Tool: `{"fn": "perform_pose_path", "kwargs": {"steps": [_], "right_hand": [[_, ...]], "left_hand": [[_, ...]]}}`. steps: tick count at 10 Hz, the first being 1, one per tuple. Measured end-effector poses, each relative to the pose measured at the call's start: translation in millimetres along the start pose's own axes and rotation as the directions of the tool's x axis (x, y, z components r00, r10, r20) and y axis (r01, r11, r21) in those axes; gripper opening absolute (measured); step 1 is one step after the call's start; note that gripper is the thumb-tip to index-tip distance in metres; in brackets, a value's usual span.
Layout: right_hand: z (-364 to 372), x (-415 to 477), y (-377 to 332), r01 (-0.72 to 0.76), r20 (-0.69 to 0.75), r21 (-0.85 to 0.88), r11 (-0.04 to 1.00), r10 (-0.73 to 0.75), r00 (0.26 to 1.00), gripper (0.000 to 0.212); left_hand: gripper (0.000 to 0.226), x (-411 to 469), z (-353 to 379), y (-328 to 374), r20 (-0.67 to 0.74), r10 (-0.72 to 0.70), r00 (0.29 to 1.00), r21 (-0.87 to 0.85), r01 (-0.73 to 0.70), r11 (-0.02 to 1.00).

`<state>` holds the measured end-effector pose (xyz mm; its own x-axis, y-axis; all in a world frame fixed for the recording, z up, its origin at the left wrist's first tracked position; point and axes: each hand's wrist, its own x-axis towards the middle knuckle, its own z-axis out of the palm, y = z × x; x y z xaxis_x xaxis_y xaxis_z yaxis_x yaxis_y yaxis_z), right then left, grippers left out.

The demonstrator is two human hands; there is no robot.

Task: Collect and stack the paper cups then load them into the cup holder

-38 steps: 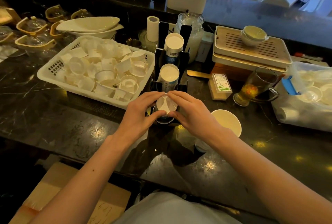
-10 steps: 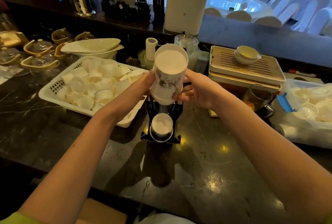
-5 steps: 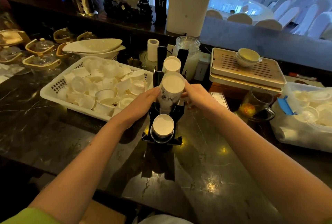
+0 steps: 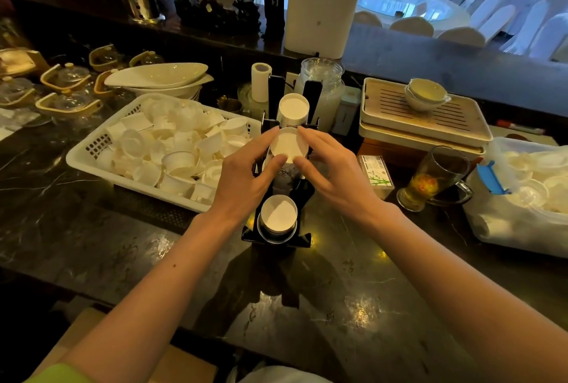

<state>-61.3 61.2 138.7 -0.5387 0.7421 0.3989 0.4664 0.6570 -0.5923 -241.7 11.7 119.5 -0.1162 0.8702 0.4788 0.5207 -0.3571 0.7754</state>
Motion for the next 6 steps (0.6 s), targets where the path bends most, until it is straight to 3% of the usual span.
{"fn": "perform_pose_path", "kwargs": {"steps": [4, 5, 6], "right_hand": [[-0.3, -1.8, -15.3, -0.094, -0.034, 0.147, 0.985, 0.1, 0.994, 0.053], [0.0, -5.9, -20.8, -0.129, -0.047, 0.154, 0.98, 0.138, 0.989, 0.056], [-2.9, -14.7, -28.1, -0.147, -0.149, 0.119, 0.982, 0.164, 0.975, 0.048]], "left_hand": [[0.049, 1.5, 0.3, 5.1, 0.036, -0.097, 0.995, -0.024, 0.098, 0.995], [0.052, -2.8, -4.9, 8.9, 0.061, -0.096, 0.994, -0.009, 0.096, 0.995], [0.051, -12.6, -11.4, 15.1, -0.009, 0.003, 1.0, 0.031, -0.003, 1.0]]}}
